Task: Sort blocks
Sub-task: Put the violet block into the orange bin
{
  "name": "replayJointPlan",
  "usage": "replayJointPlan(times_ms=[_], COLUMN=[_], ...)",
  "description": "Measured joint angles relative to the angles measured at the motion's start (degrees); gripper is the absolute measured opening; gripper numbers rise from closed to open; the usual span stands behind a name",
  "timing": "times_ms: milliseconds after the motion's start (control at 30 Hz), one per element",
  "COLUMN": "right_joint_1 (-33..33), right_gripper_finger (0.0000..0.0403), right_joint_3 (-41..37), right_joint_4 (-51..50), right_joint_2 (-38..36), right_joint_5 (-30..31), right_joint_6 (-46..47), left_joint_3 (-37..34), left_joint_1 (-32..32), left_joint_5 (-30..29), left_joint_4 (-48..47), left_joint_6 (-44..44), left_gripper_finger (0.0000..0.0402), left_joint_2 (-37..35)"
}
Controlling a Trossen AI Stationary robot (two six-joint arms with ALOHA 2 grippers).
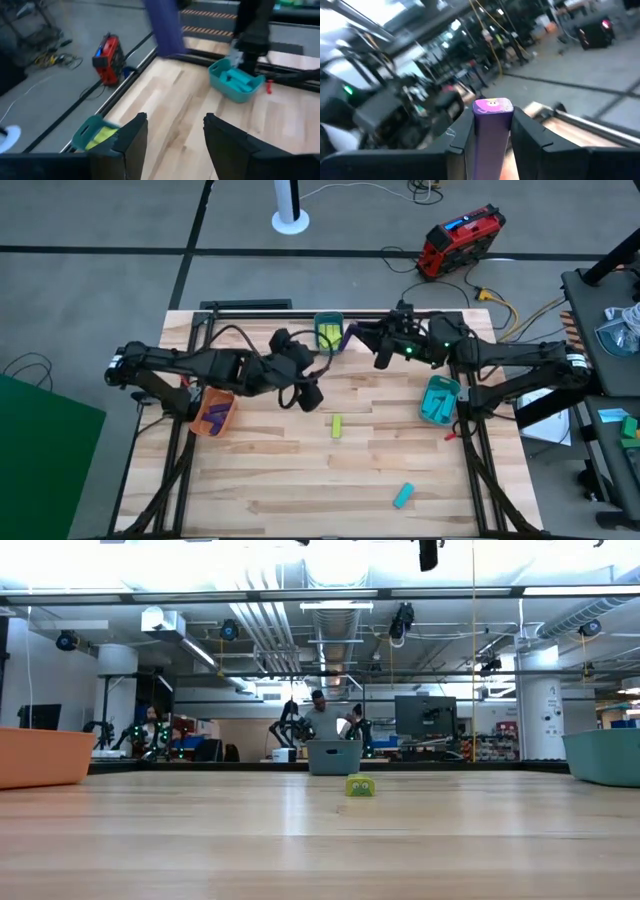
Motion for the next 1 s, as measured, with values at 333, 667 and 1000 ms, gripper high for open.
replayJointPlan(times_ms=[333, 667, 1000], right_joint_1=[1.8, 2.0, 2.4], right_gripper_finger=[0.0087, 0.0087, 0.0087], right_joint_3=[0.1, 0.1, 0.1], right_joint_4=[5.4, 9.8, 9.7], right_joint_2=[0.6, 2.5, 3.0], right_joint_5=[0.1, 1.7, 1.8], right_joint_6=[3.8, 10.6, 11.1], left_joint_3=[0.0, 0.0, 0.0], left_joint_1=[-2.5, -2.6, -2.6], left_joint_5=[-11.2, -16.3, -19.5], left_joint_4=[4.8, 23.6, 25.3], left_joint_6=[5.8, 23.7, 24.8], left_gripper_finger=[0.0217, 0.022, 0.0199], left_joint_2=[1.3, 6.3, 6.4])
